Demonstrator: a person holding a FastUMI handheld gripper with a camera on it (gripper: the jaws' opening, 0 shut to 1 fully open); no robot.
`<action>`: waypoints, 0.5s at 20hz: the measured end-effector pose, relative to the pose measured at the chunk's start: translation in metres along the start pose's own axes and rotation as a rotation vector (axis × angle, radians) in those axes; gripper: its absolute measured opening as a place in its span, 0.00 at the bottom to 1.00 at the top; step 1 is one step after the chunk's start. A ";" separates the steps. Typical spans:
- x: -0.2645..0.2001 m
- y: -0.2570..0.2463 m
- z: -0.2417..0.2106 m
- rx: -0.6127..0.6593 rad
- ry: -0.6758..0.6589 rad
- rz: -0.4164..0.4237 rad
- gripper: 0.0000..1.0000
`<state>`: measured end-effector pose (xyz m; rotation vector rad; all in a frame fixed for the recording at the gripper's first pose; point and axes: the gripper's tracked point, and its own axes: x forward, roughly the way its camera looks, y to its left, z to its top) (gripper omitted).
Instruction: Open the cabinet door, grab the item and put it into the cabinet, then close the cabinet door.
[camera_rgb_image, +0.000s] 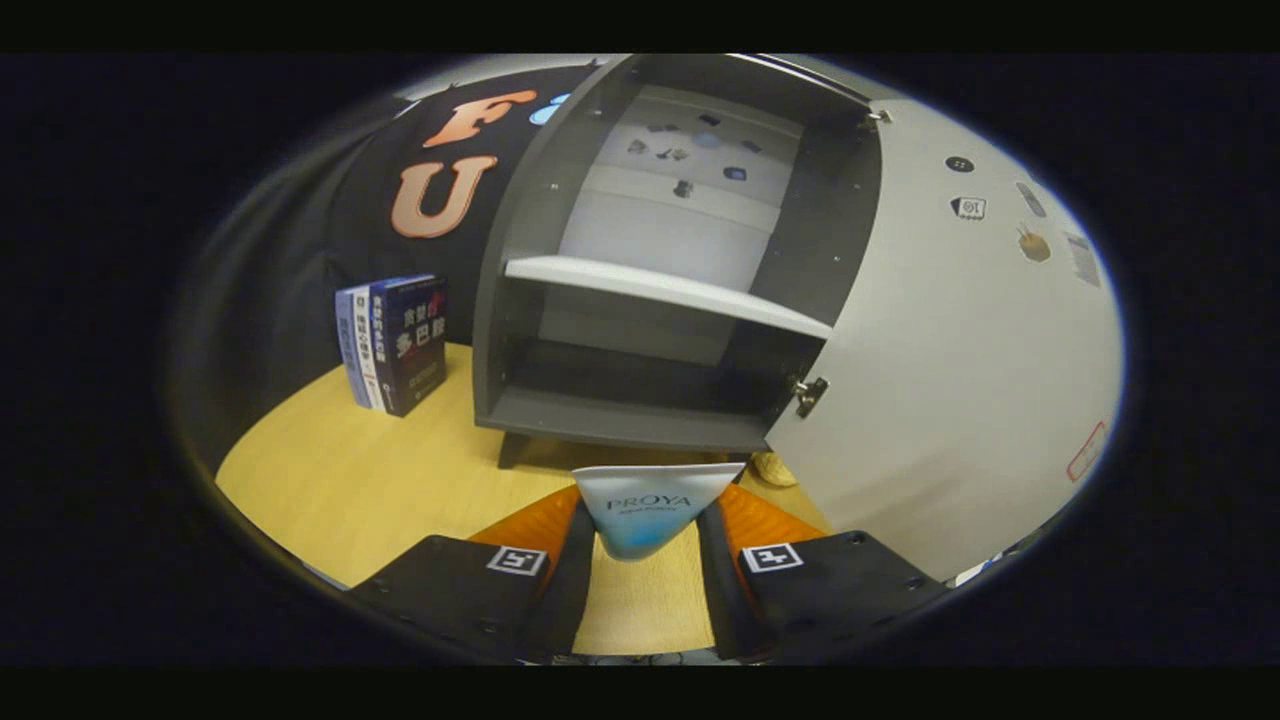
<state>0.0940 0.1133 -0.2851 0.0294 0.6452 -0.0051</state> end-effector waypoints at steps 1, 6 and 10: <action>-0.007 -0.005 0.024 0.014 -0.034 -0.001 0.57; -0.016 -0.056 0.145 0.057 -0.166 -0.105 0.57; 0.028 -0.083 0.216 0.018 -0.181 -0.170 0.57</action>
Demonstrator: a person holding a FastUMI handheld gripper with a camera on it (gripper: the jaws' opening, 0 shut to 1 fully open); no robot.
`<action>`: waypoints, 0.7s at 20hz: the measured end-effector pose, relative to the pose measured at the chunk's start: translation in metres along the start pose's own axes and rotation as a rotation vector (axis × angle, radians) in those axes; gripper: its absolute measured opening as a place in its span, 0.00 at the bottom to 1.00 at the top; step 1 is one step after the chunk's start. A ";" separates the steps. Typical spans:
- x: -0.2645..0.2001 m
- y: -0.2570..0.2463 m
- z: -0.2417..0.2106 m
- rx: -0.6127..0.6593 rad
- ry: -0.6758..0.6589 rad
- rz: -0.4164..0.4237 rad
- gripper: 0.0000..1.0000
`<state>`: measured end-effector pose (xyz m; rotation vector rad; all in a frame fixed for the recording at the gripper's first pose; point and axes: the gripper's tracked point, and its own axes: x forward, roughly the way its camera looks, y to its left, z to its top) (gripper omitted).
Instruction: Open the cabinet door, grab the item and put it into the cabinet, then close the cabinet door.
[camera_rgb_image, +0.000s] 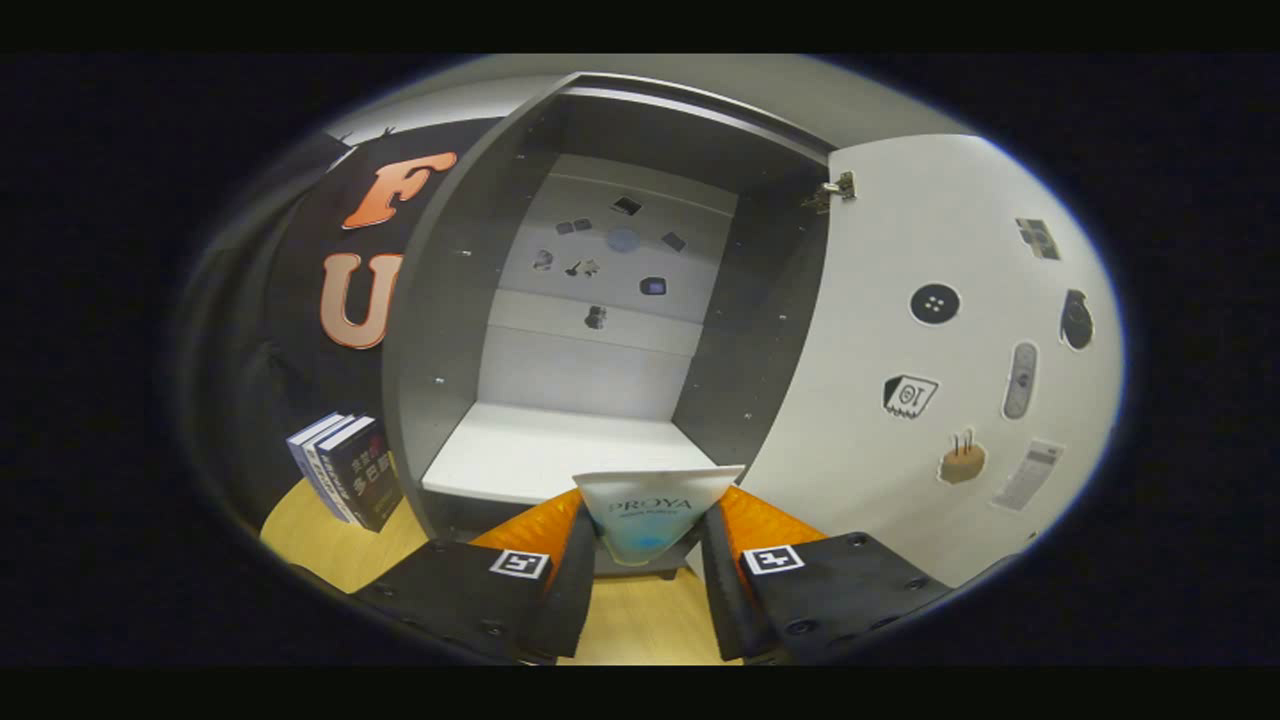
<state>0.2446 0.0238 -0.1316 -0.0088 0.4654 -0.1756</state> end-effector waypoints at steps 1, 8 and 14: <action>0.022 0.005 0.010 -0.003 0.007 0.005 0.57; 0.155 0.062 0.002 0.025 0.145 0.147 0.57; 0.191 0.073 -0.025 0.029 0.227 0.167 0.57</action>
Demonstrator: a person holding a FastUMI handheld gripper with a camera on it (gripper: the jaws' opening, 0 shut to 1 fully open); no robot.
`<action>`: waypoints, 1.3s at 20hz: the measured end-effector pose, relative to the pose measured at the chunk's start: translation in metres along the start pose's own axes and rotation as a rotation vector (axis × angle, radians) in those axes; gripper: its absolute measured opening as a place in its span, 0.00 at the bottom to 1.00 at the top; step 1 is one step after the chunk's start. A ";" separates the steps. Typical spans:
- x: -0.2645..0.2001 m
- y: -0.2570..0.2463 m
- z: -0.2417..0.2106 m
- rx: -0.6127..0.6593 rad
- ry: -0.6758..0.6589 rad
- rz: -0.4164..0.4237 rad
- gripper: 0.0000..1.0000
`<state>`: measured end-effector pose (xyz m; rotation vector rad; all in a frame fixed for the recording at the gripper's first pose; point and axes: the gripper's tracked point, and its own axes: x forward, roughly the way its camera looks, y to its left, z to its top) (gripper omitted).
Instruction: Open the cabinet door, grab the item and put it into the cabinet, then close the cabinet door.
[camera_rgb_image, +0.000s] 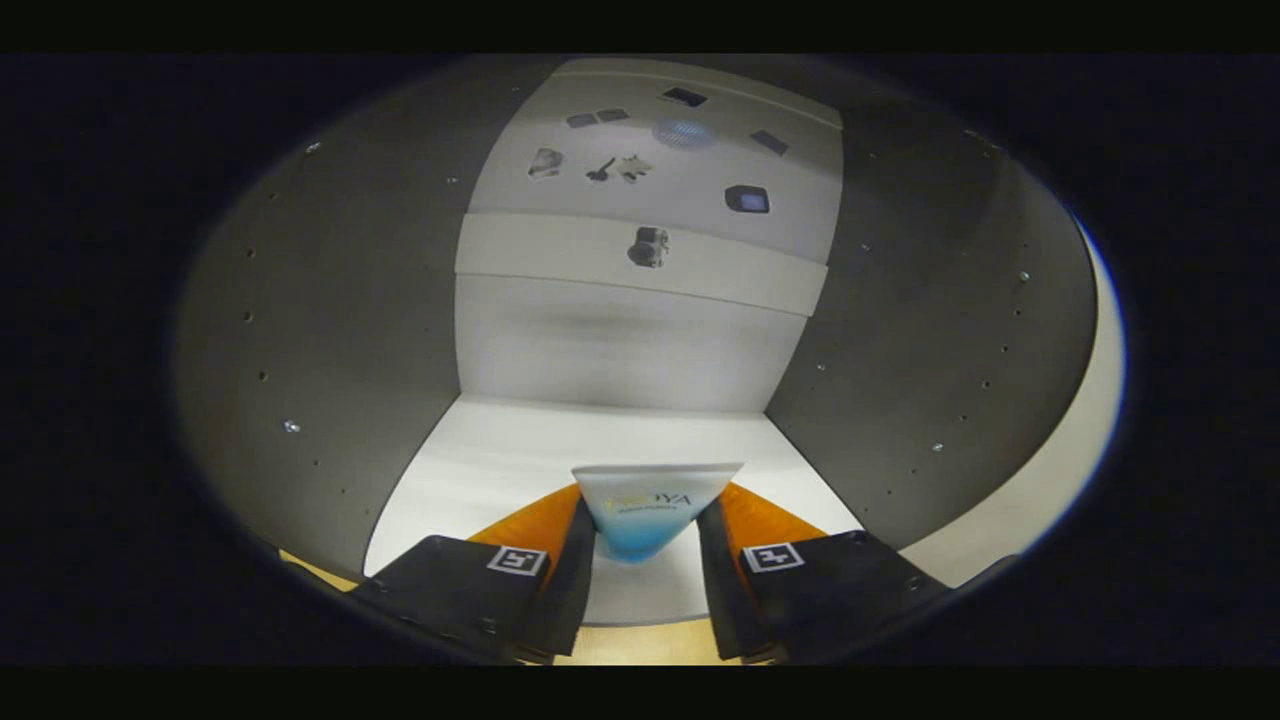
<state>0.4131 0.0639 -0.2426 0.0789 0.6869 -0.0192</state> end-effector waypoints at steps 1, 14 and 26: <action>0.001 -0.001 -0.001 -0.001 0.003 0.000 0.57; -0.031 0.000 0.029 -0.068 -0.207 -0.070 0.97; -0.243 -0.042 0.032 -0.031 -0.490 -0.117 0.97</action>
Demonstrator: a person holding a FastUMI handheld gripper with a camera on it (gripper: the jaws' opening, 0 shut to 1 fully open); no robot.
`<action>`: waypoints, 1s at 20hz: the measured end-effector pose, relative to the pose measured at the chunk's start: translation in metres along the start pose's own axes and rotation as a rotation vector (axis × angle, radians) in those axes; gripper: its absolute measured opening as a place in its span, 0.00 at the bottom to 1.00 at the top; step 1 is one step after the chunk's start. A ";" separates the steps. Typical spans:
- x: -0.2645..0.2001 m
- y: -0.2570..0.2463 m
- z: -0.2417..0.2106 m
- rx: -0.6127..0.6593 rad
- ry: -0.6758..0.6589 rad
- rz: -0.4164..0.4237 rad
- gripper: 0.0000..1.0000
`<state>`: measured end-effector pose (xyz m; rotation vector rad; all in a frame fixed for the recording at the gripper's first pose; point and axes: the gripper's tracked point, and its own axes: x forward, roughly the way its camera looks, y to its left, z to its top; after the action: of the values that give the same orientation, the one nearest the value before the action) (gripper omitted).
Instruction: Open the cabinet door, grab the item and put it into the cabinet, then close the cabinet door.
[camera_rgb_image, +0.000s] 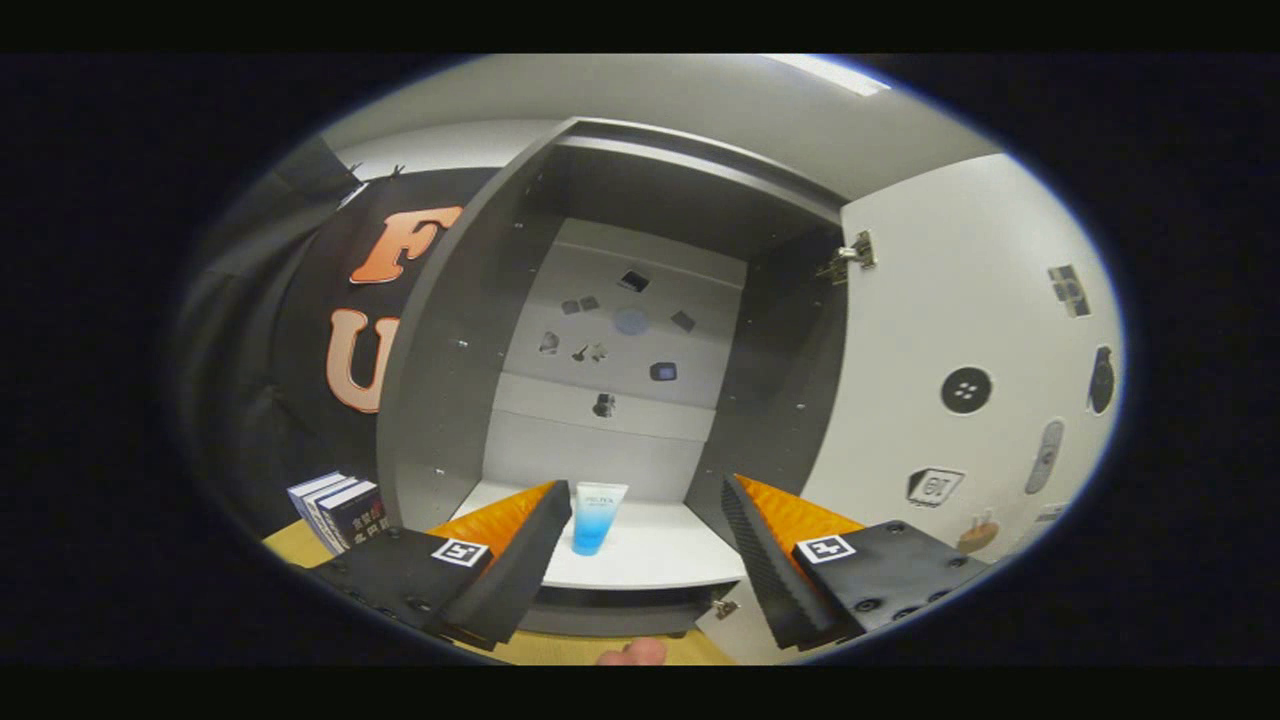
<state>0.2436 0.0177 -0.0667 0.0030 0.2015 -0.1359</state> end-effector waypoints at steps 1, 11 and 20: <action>-0.019 -0.010 -0.001 0.001 0.000 -0.012 0.97; -0.187 -0.131 -0.056 0.001 0.058 -0.147 0.96; -0.267 -0.284 -0.102 -0.019 0.101 -0.537 0.96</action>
<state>-0.0743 -0.2263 -0.1100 -0.0638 0.3012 -0.6697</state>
